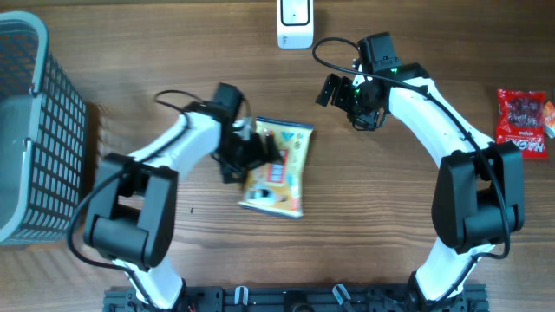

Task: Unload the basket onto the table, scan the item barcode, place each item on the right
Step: 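Return the right gripper toward the yellow wet-wipes bag, then grasp the yellow wet-wipes bag with both grippers from either side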

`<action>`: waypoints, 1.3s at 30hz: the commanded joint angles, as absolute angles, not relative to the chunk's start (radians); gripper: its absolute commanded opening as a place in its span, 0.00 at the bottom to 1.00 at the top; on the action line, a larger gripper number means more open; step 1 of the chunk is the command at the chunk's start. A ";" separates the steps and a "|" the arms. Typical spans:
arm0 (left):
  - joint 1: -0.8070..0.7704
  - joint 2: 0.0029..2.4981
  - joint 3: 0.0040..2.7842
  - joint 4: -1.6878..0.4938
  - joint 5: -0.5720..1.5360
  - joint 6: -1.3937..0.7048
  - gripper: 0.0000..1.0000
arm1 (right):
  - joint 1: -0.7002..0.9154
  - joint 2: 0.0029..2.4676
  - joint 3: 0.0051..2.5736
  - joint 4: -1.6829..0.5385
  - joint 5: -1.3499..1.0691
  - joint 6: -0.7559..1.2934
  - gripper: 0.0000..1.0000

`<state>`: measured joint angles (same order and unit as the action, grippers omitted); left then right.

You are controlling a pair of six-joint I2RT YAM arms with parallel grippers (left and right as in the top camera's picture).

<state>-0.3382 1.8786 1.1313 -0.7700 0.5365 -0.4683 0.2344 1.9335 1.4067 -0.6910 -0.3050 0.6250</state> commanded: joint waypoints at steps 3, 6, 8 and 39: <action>-0.402 1.870 1.163 -0.740 0.654 -0.509 0.99 | 0.238 1.928 1.399 -0.688 -0.285 0.632 1.00; -0.342 1.801 1.193 -0.767 0.644 -0.502 0.99 | 0.238 1.928 1.399 -0.688 -0.285 0.632 1.00; -0.292 1.734 1.193 -0.778 0.591 -0.502 0.98 | 0.238 1.928 1.399 -0.688 -0.285 0.632 1.00; -0.245 1.651 1.129 -0.833 0.077 -0.715 1.00 | 0.300 1.928 1.054 -0.619 -0.740 0.262 1.00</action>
<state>-0.2440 1.6360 1.1378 -0.8627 -0.0158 -0.7025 0.2840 1.8996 1.1065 -0.6415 -0.6422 0.2813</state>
